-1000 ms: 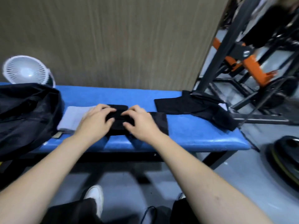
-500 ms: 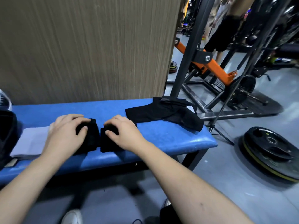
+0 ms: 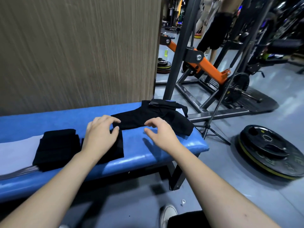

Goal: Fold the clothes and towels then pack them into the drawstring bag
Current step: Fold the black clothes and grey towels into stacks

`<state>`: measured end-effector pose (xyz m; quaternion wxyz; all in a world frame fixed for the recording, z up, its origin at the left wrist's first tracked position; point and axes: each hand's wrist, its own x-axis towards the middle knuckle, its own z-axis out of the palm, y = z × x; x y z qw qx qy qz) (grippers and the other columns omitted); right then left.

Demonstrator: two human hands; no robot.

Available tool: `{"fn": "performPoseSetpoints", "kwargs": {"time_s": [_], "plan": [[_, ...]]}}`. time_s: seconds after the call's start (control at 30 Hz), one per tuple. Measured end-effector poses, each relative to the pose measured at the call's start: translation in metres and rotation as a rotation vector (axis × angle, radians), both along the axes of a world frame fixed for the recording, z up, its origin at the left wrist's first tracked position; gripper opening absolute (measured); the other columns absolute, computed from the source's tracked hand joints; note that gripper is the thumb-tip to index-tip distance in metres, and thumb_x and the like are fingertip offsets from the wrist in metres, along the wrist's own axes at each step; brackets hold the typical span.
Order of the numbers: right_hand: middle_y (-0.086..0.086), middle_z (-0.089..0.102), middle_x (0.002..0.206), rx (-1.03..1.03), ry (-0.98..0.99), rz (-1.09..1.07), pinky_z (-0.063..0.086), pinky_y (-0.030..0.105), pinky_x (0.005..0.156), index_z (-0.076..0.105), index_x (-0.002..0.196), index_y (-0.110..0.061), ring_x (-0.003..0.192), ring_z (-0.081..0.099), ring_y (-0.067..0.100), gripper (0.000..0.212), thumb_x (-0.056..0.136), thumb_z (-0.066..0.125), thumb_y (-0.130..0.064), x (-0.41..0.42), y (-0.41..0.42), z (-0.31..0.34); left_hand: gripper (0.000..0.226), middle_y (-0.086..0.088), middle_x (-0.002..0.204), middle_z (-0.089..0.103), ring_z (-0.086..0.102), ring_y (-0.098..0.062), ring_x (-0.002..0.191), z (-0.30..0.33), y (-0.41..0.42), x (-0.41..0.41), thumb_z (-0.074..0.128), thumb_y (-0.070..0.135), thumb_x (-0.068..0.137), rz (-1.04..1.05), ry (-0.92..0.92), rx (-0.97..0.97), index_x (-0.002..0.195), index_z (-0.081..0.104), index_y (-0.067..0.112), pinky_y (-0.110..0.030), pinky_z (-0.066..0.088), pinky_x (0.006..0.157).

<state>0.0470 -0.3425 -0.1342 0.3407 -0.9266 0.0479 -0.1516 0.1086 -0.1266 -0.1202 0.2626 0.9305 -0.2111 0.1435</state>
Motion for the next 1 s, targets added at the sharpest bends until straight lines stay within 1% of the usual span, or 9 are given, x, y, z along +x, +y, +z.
{"fn": "performPoseSetpoints", "kwargs": {"time_s": [0.23, 0.37, 0.5, 0.53, 0.6, 0.7, 0.8, 0.87, 1.0], "plan": [[-0.001, 0.048, 0.117, 0.137, 0.010, -0.233, 0.048, 0.037, 0.096, 0.062, 0.116, -0.021, 0.098, 0.057, 0.017, 0.025, 0.092, 0.064, -0.027, 0.024, -0.030, -0.004, 0.027, 0.004, 0.125, 0.059, 0.053, -0.023, 0.114, -0.008, -0.049, 0.024, 0.063, 0.033, 0.092, 0.023, 0.089, 0.037, 0.119, 0.063, 0.028, -0.036, 0.032, 0.101], [0.002, 0.036, 0.130, 0.422, 0.049, -0.316, 0.050, 0.036, 0.097, 0.052, 0.133, -0.021, 0.086, 0.062, 0.016, 0.041, 0.093, 0.060, -0.025, 0.037, -0.034, 0.004, 0.044, -0.007, 0.130, 0.053, 0.052, -0.030, 0.120, -0.011, -0.062, 0.042, 0.062, 0.047, 0.091, 0.151, 0.247, 0.109, 0.130, 0.055, 0.028, -0.041, 0.034, 0.103], [0.013, 0.055, 0.133, 0.644, 0.097, -0.317, 0.053, 0.033, 0.087, 0.053, 0.138, -0.020, 0.092, 0.062, 0.019, 0.057, 0.083, 0.063, -0.031, 0.050, -0.030, 0.006, 0.064, -0.014, 0.133, 0.052, 0.049, -0.035, 0.126, -0.009, -0.056, 0.061, 0.064, 0.057, 0.086, 0.223, 0.395, 0.186, 0.138, 0.045, 0.024, -0.042, 0.035, 0.104], [0.014, 0.058, 0.133, 0.690, 0.110, -0.317, 0.052, 0.032, 0.089, 0.054, 0.139, -0.018, 0.098, 0.062, 0.018, 0.057, 0.083, 0.064, -0.029, 0.052, -0.029, 0.006, 0.067, -0.015, 0.134, 0.052, 0.048, -0.036, 0.126, -0.010, -0.054, 0.064, 0.066, 0.057, 0.085, 0.231, 0.420, 0.191, 0.139, 0.044, 0.024, -0.043, 0.035, 0.105], [0.007, 0.062, 0.128, 0.767, 0.111, -0.319, 0.051, 0.030, 0.093, 0.057, 0.136, -0.014, 0.104, 0.061, 0.014, 0.048, 0.089, 0.065, -0.022, 0.052, -0.028, 0.007, 0.071, -0.017, 0.136, 0.049, 0.047, -0.038, 0.126, -0.012, -0.050, 0.069, 0.069, 0.054, 0.083, 0.239, 0.458, 0.175, 0.141, 0.042, 0.023, -0.043, 0.036, 0.105], [-0.001, 0.068, 0.103, 0.928, 0.033, -0.313, 0.047, 0.018, 0.073, 0.066, 0.121, -0.006, 0.082, 0.059, 0.006, 0.029, 0.093, 0.065, -0.015, 0.048, -0.028, 0.009, 0.070, -0.018, 0.135, 0.044, 0.050, -0.037, 0.120, -0.017, -0.046, 0.075, 0.074, 0.046, 0.082, 0.247, 0.511, 0.112, 0.139, 0.042, 0.023, -0.042, 0.039, 0.103], [-0.001, 0.066, 0.082, 1.015, -0.026, -0.328, 0.049, 0.028, 0.075, 0.071, 0.103, 0.001, 0.075, 0.059, 0.013, 0.019, 0.089, 0.069, -0.011, 0.045, -0.027, 0.006, 0.048, -0.011, 0.130, 0.053, 0.051, -0.030, 0.120, -0.020, -0.044, 0.082, 0.073, 0.027, 0.085, 0.248, 0.517, 0.008, 0.127, 0.052, 0.024, -0.038, 0.038, 0.100], [0.006, 0.065, 0.086, 1.081, -0.049, -0.358, 0.052, 0.032, 0.074, 0.068, 0.097, -0.003, 0.076, 0.060, 0.020, 0.012, 0.086, 0.072, -0.005, 0.043, -0.026, 0.004, 0.030, -0.003, 0.126, 0.060, 0.050, -0.026, 0.120, -0.023, -0.045, 0.084, 0.066, 0.012, 0.086, 0.258, 0.511, -0.079, 0.111, 0.056, 0.026, -0.035, 0.040, 0.095], [0.017, 0.059, 0.098, 1.194, -0.092, -0.336, 0.051, 0.034, 0.070, 0.057, 0.101, -0.010, 0.079, 0.059, 0.027, 0.031, 0.083, 0.061, 0.016, 0.034, -0.025, 0.006, 0.033, -0.005, 0.120, 0.059, 0.054, -0.023, 0.105, -0.014, -0.046, 0.077, 0.050, -0.001, 0.084, 0.223, 0.458, -0.313, 0.101, 0.058, 0.026, -0.028, 0.037, 0.073]]}}
